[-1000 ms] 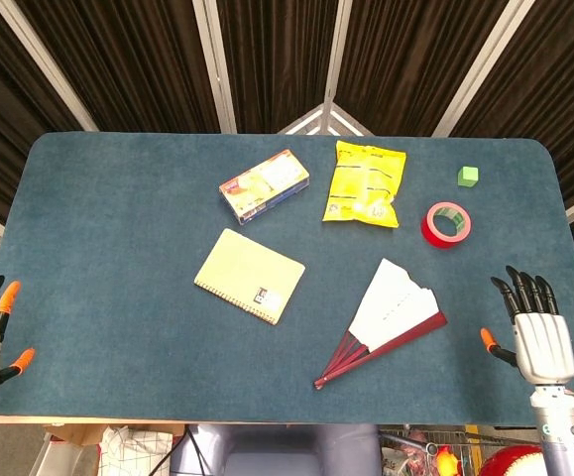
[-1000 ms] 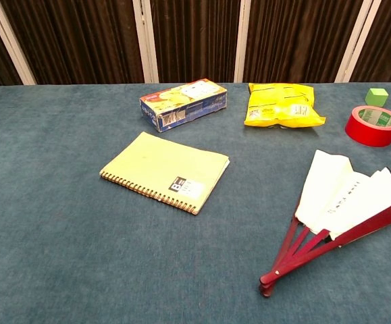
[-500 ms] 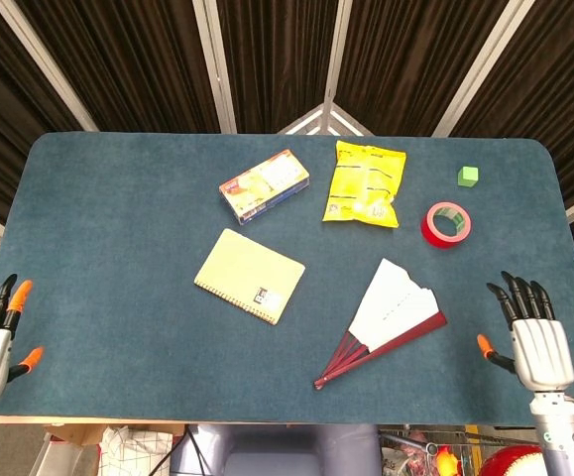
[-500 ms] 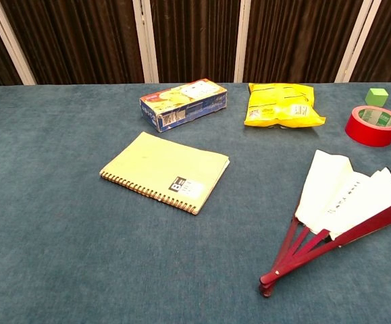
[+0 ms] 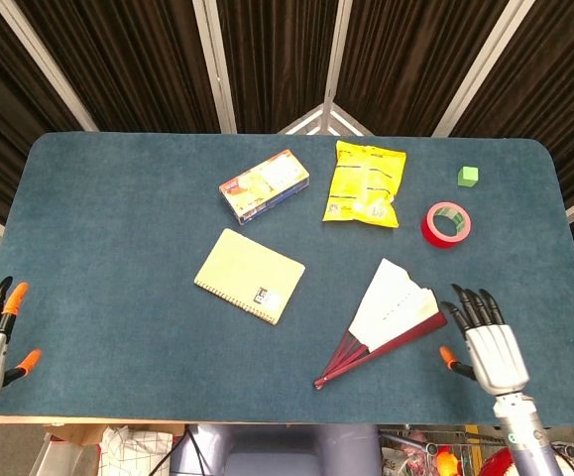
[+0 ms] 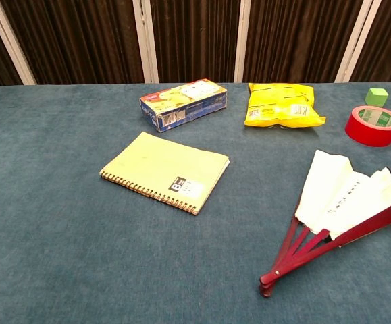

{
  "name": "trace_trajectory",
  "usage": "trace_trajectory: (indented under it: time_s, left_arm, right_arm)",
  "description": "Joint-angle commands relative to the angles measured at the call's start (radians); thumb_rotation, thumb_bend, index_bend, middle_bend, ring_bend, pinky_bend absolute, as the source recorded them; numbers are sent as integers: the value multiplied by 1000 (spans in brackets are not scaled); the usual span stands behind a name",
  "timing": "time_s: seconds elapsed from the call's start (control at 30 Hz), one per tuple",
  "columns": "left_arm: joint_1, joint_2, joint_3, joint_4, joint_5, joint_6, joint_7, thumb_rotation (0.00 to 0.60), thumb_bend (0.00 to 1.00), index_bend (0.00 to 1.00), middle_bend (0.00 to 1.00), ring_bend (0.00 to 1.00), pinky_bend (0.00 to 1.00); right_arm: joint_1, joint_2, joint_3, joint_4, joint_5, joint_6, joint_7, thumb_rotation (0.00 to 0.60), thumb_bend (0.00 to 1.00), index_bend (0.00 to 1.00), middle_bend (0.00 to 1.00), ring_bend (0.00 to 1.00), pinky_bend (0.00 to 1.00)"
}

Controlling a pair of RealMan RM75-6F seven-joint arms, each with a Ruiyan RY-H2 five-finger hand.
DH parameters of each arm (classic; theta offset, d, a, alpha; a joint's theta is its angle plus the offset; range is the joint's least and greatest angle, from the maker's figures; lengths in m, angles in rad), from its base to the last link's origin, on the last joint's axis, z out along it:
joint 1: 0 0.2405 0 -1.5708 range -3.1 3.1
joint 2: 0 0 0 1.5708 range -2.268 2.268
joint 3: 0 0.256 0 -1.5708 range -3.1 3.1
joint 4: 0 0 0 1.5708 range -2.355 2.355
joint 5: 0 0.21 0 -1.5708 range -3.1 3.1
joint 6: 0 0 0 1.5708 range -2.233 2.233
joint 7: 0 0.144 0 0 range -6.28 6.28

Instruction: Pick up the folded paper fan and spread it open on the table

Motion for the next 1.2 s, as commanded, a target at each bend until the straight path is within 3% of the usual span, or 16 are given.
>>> trace_trajectory:
  time_s: [0.03,0.4,0.8,1.2]
  left_arm:
    - [1,7,2,-3,2,0,-16,600,131,41,0,0,0]
    - [17,46,-21,-4,-33,22,-107,600,131,40,0,0,0]
    - [18,40,-22,-4,-36,19,-84,600,131,40,0,0,0]
    - [16,34,-23,-5,-38,15,-69,600,131,43,0,0,0]
  right_arm:
    - [7,-58,-13,45,-17,-8,-30,600,288,276,79,109,71]
    - [26,-211,-43,204,-50,-31,-41,600,288,334,79,114,71]
    - [62,-324,-41,353,-37,-82,8,600,288,381,79,117,71]
    - [84,-375,-38,427,-45,-80,44,600,287,435,80,132,71]
